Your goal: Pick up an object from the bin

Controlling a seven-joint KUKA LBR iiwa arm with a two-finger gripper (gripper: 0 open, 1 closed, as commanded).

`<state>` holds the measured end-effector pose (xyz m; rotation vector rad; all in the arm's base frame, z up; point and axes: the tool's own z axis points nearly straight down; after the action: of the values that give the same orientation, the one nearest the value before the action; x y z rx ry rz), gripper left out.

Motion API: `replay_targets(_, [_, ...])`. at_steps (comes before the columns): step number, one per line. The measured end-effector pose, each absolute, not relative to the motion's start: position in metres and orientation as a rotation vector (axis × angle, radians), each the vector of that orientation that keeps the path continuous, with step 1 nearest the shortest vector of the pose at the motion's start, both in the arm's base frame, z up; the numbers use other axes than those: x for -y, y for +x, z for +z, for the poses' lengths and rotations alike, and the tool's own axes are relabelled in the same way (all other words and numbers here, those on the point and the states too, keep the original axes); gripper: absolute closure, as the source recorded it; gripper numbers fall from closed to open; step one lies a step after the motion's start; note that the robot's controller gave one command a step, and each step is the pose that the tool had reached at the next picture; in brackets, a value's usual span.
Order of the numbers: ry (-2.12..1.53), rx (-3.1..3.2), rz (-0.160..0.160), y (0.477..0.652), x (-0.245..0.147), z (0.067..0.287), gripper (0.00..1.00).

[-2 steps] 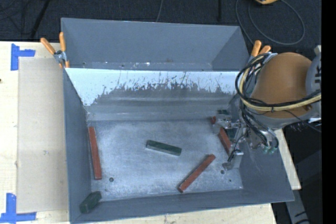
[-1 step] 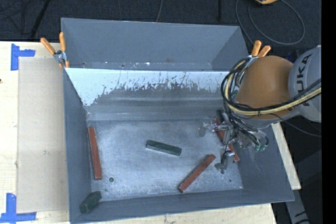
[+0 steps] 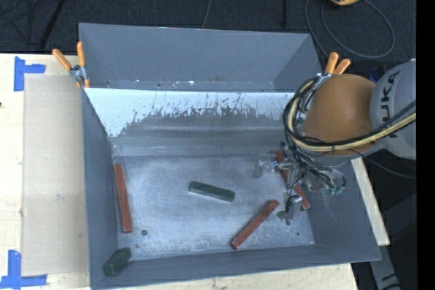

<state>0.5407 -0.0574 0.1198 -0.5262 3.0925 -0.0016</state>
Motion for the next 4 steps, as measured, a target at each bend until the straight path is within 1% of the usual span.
replay_targets(1, [-0.701, -3.071, 0.006, 0.556, 0.053, 0.107, 0.0])
replay_targets(2, [-0.992, -2.983, 0.003, 0.499, 0.024, 0.069, 1.0])
replay_targets(3, [-0.993, -2.983, 0.003, 0.499, 0.024, 0.069, 1.0])
replay_targets(4, [-1.048, -2.955, -0.002, 0.511, 0.029, 0.237, 1.0])
